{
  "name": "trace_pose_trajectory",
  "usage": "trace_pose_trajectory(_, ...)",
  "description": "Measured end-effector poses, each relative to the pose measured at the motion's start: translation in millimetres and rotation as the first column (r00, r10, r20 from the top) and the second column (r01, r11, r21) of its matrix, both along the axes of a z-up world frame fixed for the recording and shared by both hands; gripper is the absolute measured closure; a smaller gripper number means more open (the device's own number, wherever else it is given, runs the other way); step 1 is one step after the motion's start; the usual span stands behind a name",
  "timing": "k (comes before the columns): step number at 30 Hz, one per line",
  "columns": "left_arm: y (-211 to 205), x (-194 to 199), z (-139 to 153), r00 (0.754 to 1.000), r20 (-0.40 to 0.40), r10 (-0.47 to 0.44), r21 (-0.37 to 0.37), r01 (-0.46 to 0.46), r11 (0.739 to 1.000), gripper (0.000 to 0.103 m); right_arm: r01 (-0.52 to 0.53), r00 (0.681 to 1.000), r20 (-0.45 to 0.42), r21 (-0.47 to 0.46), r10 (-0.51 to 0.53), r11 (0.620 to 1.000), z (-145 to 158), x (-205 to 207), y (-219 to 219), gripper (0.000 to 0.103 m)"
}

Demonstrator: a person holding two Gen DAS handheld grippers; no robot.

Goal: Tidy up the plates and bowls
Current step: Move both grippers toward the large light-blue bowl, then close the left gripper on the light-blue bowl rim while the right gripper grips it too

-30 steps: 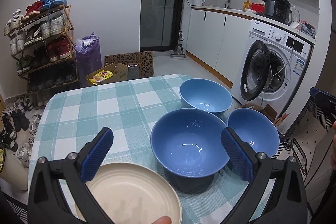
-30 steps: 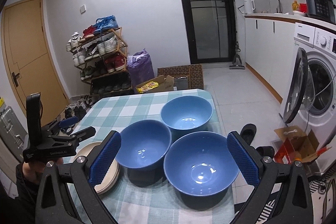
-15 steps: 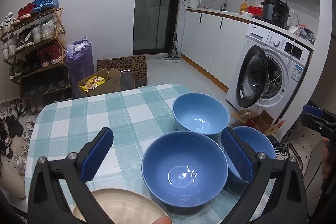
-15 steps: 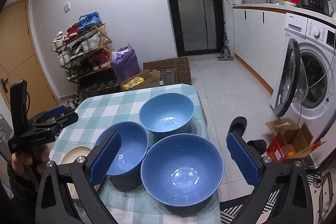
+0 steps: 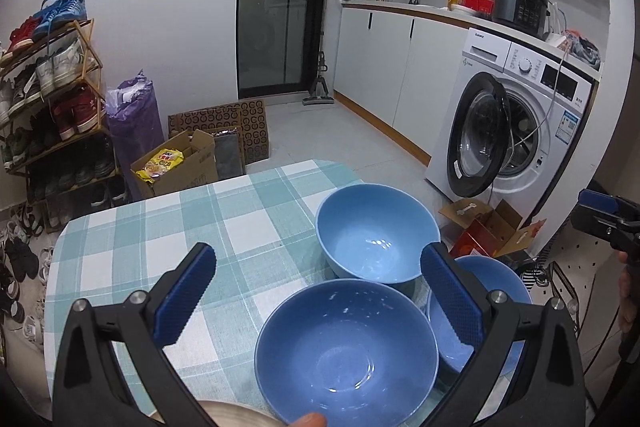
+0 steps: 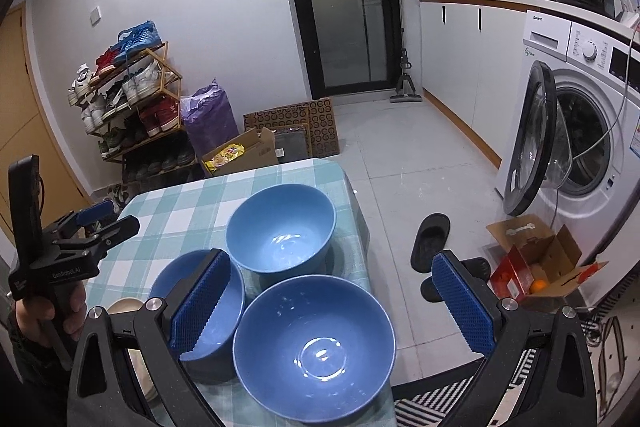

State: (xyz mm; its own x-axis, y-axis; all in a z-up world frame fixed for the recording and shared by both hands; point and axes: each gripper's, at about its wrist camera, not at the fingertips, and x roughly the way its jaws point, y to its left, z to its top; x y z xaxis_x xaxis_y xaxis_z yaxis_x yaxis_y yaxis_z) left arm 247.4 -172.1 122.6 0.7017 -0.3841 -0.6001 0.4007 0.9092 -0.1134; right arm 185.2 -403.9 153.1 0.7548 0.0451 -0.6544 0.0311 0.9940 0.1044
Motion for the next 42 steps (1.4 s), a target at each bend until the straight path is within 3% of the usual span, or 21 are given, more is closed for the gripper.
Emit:
trace_pose_trajectory(15, -15, 37, -29, 0.997, -0.07, -0.01, 0.03, 0.013, 0.999, 0.0, -0.038, 0.998, -0.042, 0.064, 0.041, 0.997, -32, 51, 3, 0.001)
trace_pose_trajectory(42, -42, 97, -82, 0.983, -0.185, -0.018, 0.052, 0.028, 0.998, 0.0, -0.077, 0.971, -0.216, 0.122, 0.102, 0.99, -106, 140, 12, 0.004)
